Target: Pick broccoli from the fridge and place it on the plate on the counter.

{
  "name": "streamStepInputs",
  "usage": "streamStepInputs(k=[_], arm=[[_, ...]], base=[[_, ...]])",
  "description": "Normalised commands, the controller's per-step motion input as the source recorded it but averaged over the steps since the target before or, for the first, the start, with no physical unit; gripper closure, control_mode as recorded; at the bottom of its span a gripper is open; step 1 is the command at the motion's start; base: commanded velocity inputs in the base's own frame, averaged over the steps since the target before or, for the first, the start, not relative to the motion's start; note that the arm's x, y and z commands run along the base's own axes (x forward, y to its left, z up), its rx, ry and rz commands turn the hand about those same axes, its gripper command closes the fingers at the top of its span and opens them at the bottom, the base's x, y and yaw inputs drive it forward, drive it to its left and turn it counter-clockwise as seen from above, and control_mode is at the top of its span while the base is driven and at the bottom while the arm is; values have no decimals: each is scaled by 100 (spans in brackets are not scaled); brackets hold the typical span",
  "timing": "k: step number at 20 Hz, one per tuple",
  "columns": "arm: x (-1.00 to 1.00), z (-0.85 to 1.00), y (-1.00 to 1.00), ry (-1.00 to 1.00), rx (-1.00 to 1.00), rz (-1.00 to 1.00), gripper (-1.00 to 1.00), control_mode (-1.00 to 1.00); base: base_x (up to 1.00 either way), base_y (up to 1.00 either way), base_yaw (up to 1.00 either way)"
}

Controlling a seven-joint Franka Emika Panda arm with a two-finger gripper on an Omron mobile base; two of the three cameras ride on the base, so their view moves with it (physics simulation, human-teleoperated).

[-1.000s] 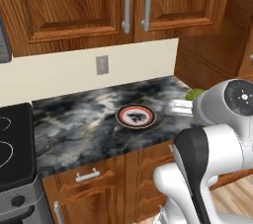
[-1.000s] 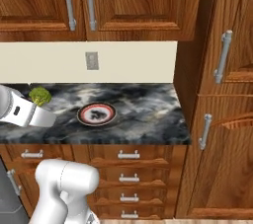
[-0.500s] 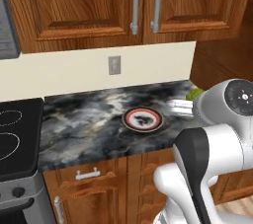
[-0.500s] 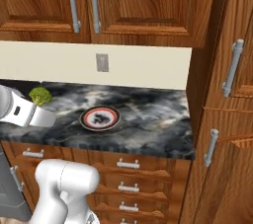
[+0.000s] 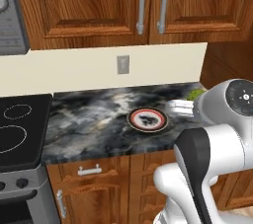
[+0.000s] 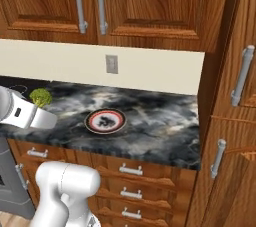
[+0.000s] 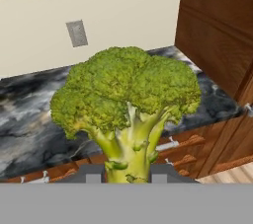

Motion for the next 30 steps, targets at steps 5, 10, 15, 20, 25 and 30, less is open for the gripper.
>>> streamStepInputs(k=[5, 10, 15, 20, 25, 30], arm=[[0, 0, 0, 0, 0, 0, 100, 100], [0, 0, 0, 0, 0, 0, 100, 100], [0, 0, 0, 0, 0, 0, 100, 100], [0, 0, 0, 0, 0, 0, 100, 100], [0, 0, 0, 0, 0, 0, 100, 100], [29, 0, -17, -6, 9, 12, 100, -100]], base=[[27, -21, 16], [33, -19, 15], [33, -21, 15], [30, -15, 13], [22, -12, 12], [0, 0, 0]])
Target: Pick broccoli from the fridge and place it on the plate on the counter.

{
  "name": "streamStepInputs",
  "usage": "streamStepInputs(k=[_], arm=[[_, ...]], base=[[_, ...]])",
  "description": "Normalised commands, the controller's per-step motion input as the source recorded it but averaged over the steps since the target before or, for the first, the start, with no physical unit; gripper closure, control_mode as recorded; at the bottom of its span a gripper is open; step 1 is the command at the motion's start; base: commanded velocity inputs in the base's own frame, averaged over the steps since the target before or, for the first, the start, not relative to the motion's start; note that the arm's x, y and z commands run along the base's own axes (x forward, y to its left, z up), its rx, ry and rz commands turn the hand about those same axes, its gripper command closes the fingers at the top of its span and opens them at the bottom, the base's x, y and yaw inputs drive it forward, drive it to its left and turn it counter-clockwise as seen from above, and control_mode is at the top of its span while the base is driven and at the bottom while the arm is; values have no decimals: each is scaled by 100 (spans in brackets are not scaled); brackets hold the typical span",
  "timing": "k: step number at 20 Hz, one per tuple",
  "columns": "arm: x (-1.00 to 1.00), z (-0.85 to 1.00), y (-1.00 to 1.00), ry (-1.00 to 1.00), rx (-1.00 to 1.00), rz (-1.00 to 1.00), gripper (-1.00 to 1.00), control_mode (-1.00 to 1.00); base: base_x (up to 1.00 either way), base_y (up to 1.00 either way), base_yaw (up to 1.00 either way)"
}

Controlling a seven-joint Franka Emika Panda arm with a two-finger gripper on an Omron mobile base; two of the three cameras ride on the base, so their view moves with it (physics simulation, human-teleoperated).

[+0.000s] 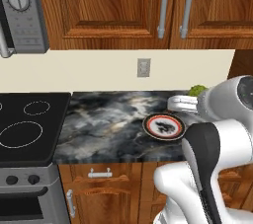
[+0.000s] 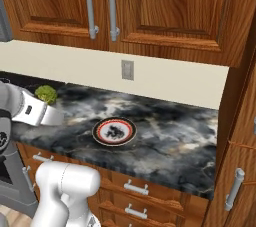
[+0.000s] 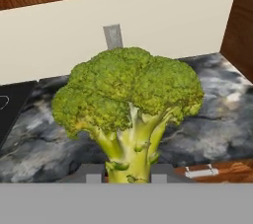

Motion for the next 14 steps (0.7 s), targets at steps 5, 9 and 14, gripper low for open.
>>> streamStepInputs(k=[5, 9, 14], arm=[[40, -10, -28, 0, 12, 15, 100, -100], [51, -18, -13, 0, 9, 16, 100, -100], [59, -23, -8, 1, 7, 16, 100, -100]], base=[[0, 0, 0], [0, 0, 0], [0, 0, 0]])
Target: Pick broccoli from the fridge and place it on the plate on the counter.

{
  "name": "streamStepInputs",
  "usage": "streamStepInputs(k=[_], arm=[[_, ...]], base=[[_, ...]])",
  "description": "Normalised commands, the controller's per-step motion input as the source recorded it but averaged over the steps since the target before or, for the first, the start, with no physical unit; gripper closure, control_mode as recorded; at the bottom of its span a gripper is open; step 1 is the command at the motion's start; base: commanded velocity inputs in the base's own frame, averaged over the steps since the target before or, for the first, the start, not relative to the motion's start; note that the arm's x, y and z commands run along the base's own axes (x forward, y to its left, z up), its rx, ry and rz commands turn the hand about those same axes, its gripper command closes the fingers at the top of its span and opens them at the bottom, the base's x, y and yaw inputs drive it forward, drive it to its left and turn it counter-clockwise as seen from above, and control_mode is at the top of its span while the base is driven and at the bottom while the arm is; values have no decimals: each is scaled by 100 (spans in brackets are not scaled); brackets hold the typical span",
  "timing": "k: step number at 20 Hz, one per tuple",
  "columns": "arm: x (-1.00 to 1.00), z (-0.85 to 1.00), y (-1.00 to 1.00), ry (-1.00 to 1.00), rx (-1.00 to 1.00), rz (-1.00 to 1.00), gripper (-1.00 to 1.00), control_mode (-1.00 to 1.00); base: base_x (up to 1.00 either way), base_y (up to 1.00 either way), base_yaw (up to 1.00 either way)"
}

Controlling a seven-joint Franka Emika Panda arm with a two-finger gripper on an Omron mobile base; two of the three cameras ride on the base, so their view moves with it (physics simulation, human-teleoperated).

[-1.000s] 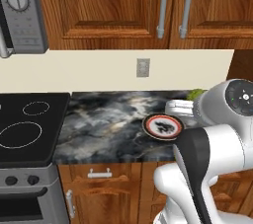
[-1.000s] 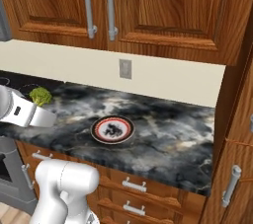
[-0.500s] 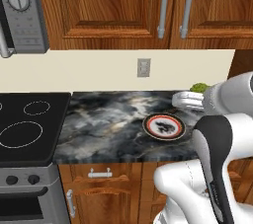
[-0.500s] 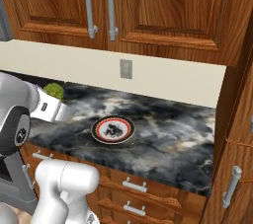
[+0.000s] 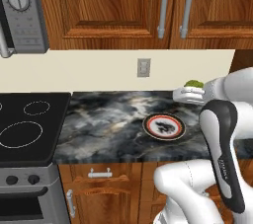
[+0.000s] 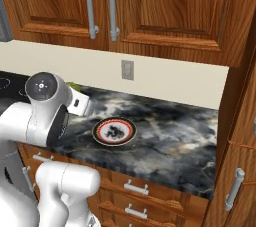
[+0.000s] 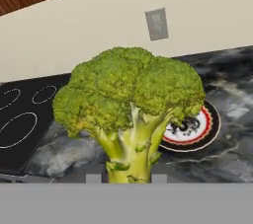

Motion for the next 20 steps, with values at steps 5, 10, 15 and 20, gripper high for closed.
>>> streamStepInputs(k=[5, 10, 15, 20], arm=[[54, -32, -11, 1, 6, 14, 100, -100], [39, -50, -21, 5, 2, 16, 100, -100], [28, -54, -17, 8, 0, 14, 100, -100], [26, -52, -10, 13, -3, 12, 100, -100]], base=[[0, 0, 0], [0, 0, 0], [0, 0, 0], [0, 0, 0]])
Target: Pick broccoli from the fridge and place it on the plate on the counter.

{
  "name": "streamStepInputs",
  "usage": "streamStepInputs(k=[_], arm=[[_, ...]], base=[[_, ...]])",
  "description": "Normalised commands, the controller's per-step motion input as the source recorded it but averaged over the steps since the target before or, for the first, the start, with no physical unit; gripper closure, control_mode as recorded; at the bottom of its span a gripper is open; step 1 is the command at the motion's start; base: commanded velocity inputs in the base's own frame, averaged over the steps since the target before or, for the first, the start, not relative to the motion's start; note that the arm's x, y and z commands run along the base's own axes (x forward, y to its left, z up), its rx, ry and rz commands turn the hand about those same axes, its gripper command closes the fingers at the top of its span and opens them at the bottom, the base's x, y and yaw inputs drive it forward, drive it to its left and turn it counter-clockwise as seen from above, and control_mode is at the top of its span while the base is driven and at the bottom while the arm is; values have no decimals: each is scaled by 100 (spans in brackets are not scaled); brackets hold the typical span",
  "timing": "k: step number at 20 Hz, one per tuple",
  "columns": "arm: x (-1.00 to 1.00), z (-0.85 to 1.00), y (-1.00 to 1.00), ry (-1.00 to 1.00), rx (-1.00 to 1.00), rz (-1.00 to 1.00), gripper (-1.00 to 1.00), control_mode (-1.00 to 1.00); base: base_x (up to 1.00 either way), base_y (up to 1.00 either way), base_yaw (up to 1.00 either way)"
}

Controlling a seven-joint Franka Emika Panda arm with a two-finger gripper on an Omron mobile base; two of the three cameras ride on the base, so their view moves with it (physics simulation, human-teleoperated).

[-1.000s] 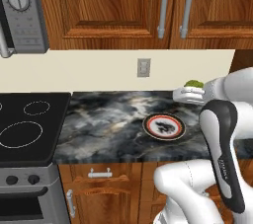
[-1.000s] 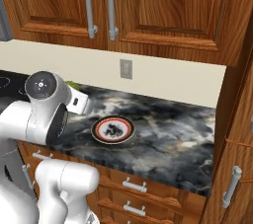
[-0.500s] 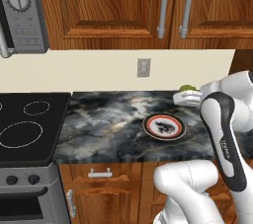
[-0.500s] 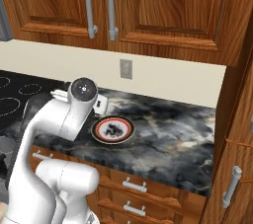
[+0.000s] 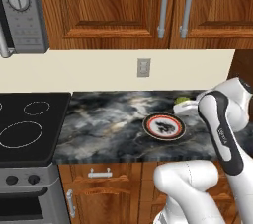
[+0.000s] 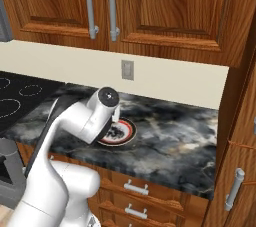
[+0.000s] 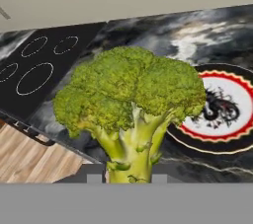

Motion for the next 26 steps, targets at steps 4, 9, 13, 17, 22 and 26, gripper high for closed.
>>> streamStepInputs(k=[4, 9, 13, 17, 22, 26], arm=[[25, -42, 0, 21, -14, 8, 100, -100], [20, -31, 0, 17, -16, 5, 100, -100], [23, -21, -9, 6, -8, 4, 100, -100], [28, -27, -25, 1, -4, 5, 100, -100], [32, -36, -20, 3, -3, 4, 100, -100], [47, -44, -6, 7, -7, 4, 100, -100]], base=[[0, 0, 0], [0, 0, 0], [0, 0, 0], [0, 0, 0], [0, 0, 0], [0, 0, 0]])
